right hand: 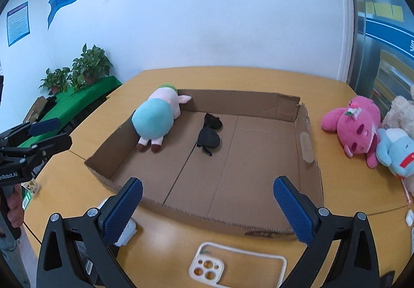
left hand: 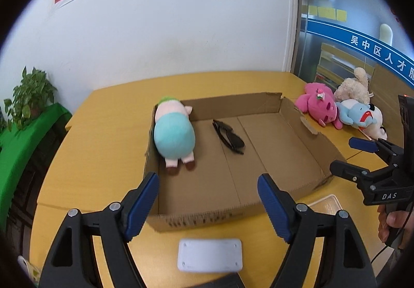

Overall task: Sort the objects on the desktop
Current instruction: 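Withdraw both grippers from the box toward the black UGREEN box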

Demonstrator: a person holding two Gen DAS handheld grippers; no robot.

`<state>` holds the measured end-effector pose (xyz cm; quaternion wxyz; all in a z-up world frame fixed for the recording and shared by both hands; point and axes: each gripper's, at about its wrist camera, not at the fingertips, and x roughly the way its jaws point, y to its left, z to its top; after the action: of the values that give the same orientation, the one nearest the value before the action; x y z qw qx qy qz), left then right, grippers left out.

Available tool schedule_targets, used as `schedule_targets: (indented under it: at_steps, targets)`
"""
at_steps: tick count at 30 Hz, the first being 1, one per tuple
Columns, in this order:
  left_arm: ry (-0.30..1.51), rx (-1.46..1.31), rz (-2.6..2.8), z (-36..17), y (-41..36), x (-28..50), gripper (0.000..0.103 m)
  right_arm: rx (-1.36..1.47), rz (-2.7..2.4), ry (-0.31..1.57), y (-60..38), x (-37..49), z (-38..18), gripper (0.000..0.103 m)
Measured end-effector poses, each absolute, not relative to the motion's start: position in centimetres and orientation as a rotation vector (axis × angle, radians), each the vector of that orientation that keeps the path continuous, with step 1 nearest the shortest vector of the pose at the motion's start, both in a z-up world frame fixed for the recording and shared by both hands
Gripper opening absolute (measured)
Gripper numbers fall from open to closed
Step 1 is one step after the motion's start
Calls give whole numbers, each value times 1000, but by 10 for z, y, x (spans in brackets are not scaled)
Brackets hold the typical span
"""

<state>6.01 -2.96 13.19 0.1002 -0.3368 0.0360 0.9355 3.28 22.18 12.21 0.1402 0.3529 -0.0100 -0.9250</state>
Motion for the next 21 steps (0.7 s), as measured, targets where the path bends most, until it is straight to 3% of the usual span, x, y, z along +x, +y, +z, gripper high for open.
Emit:
schedule_targets:
  at_steps: [10,21]
  targets:
    - [-54,-1174,2654,71,-61,110,78,1110,-2462,-69,199,92,65,103]
    - [-177,-1365,2599,8,-94,144,78,1190,-2049,81,90,136,-11,103]
